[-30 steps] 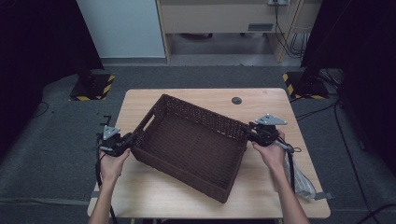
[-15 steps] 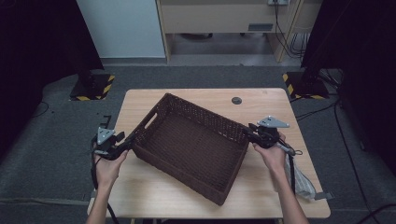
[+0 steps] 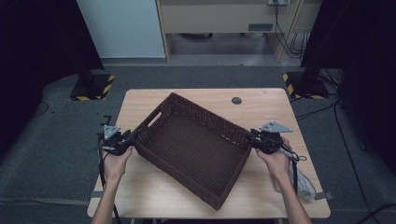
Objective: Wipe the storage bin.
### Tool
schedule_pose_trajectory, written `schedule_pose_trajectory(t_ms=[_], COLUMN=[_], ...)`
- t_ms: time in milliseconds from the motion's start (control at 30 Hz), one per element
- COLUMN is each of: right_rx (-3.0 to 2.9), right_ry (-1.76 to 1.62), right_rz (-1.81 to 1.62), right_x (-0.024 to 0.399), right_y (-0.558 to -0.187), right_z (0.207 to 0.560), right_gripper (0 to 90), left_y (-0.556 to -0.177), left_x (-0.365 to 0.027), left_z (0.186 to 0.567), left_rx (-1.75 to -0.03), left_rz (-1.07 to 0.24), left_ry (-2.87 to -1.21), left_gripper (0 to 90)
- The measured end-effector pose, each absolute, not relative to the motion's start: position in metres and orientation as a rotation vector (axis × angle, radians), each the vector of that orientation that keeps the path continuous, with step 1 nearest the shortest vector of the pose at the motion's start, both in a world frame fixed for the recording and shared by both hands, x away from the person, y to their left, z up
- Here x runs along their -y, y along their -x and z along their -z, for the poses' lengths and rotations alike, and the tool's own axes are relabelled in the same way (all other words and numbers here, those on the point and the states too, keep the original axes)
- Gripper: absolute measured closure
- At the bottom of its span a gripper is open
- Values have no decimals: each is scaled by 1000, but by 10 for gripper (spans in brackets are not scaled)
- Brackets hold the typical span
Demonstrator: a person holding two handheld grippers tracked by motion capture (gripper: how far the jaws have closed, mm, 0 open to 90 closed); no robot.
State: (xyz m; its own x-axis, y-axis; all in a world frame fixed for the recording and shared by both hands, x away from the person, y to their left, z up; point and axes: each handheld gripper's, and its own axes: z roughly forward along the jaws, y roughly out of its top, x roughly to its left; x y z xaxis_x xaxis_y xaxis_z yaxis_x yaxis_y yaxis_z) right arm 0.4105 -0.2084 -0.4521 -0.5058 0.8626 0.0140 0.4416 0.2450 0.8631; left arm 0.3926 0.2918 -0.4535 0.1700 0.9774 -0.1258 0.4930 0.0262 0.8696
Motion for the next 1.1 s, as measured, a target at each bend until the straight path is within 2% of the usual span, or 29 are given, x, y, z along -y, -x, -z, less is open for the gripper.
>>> schedule_pose_trajectory(t_ms=[167,267,333,367,567,700,900,1033,1100], right_rx=[-2042,-2036,-2030,-2019,-2034,-2031,-2028,-2044,-2045], right_ry=[-1208,-1190,-1182,-1183,-1160,-1170,-1166,-1161,-1162], right_rz=[-1222,-1245,-1245,-1251,-1265,-1272,-1274,-1266,-1277], right_x=[212,215,216,217,217,217,217,216,215], right_y=[-395,-397,-397,-398,-396,-396,-395,-390,-386], right_z=[453,453,453,453,454,455,455,454,454], right_gripper=[676,615,615,630,694,700,701,698,695], left_y=[-404,-401,-396,-393,-358,-344,-354,-365,-372], left_x=[-290,-290,-290,-290,-287,-276,-274,-267,-267], left_z=[454,453,452,451,442,445,450,451,451], left_rx=[-1437,-1432,-1420,-1418,-1388,-1369,-1366,-1372,-1380], left_rz=[-713,-719,-733,-738,-711,-681,-625,-688,-697], left_ry=[-1609,-1607,-1604,-1598,-1581,-1588,-1577,-1592,-1598], left_gripper=[650,573,562,518,473,467,459,432,448])
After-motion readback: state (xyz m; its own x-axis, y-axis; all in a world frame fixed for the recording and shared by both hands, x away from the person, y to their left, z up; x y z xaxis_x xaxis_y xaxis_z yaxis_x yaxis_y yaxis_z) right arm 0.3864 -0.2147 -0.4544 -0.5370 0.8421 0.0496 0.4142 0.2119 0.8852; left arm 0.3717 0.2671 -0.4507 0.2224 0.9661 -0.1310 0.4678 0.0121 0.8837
